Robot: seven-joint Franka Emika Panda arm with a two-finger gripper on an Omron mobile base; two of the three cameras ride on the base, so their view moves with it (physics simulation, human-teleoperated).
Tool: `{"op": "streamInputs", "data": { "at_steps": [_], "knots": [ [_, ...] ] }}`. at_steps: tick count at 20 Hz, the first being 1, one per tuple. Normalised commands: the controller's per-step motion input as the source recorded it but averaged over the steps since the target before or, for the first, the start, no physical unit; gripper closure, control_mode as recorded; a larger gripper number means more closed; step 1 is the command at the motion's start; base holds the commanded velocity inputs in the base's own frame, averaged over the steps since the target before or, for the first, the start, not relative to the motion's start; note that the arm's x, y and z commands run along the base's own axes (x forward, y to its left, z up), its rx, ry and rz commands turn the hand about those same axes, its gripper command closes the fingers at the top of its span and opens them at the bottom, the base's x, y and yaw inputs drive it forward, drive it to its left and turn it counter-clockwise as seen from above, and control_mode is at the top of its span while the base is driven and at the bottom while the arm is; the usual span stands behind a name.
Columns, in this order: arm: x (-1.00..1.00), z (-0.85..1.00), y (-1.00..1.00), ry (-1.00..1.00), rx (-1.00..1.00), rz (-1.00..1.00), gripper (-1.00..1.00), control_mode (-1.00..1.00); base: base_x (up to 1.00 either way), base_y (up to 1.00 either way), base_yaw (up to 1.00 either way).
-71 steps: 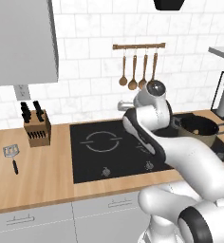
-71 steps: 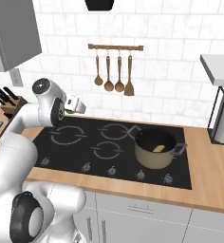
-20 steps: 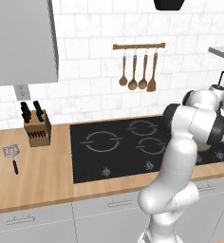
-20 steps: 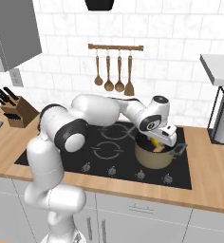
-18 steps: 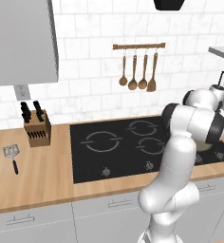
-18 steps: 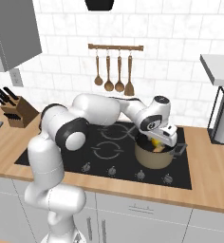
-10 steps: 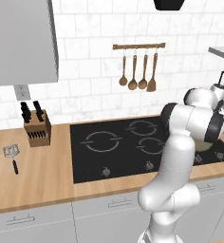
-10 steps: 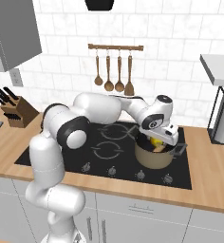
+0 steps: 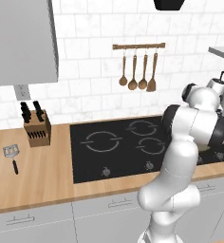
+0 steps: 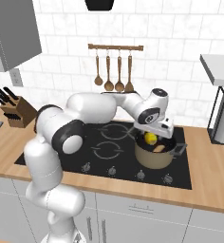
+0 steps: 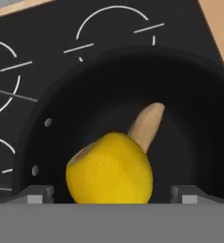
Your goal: Put the lemon and sweet potato in the pot. Retrieve the spatula and lightly stir the vegetables in the pot.
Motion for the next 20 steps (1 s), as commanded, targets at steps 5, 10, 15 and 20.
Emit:
{"op": "streamInputs", "data": {
  "at_steps": [5, 10, 15, 20],
  "knots": [
    [0.46, -0.13, -0.15, 0.0, -0.02, 0.04, -1.0, -1.0, 0.0, 0.0, 0.0],
    [-0.23, 0.38, -0.14, -0.09, 0.0, 0.08, -1.0, -1.0, 0.0, 0.0, 0.0],
    [-0.69, 0.99, 0.71, -0.06, -0.01, 0.09, -1.0, -1.0, 0.0, 0.0, 0.0],
    [-0.68, 0.37, 1.0, 0.01, -0.06, 0.06, -1.0, -1.0, 0.0, 0.0, 0.0]
  ]
}}
